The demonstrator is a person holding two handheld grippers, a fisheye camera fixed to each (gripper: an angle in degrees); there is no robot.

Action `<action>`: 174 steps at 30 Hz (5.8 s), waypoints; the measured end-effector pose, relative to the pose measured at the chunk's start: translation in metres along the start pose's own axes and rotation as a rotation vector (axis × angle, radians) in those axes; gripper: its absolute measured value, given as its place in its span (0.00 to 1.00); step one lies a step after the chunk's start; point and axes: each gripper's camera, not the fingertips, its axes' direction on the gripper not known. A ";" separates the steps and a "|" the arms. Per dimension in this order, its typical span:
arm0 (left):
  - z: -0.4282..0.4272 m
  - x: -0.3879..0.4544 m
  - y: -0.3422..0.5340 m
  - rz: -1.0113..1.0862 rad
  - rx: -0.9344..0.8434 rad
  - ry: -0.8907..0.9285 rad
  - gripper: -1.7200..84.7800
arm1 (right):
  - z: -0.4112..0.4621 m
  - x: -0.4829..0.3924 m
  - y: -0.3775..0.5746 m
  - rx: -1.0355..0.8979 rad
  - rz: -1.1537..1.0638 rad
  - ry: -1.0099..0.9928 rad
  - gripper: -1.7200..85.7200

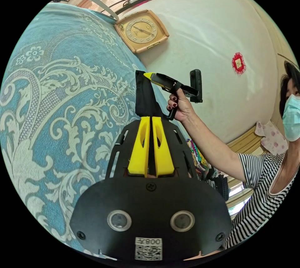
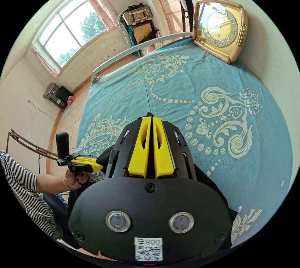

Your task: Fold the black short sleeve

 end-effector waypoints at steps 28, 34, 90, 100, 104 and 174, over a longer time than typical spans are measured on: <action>-0.035 0.005 -0.024 -0.099 -0.044 -0.076 0.09 | 0.016 0.015 -0.004 -0.023 0.010 -0.013 0.09; -0.030 0.013 -0.014 -0.073 -0.048 -0.154 0.05 | 0.066 -0.011 -0.033 -0.199 -0.082 0.116 0.09; 0.156 0.100 -0.033 0.225 -0.220 -0.480 0.02 | 0.018 -0.079 0.133 -0.083 0.030 -0.119 0.02; 0.266 0.116 -0.017 0.337 -0.433 -0.654 0.02 | -0.030 -0.073 0.207 -0.002 0.165 -0.121 0.02; 0.287 0.135 -0.003 0.372 -0.397 -0.636 0.02 | -0.031 -0.078 0.216 -0.026 0.170 -0.116 0.02; 0.944 0.405 0.268 1.164 -1.078 0.312 0.03 | -0.388 -0.102 0.729 0.620 0.860 0.256 0.02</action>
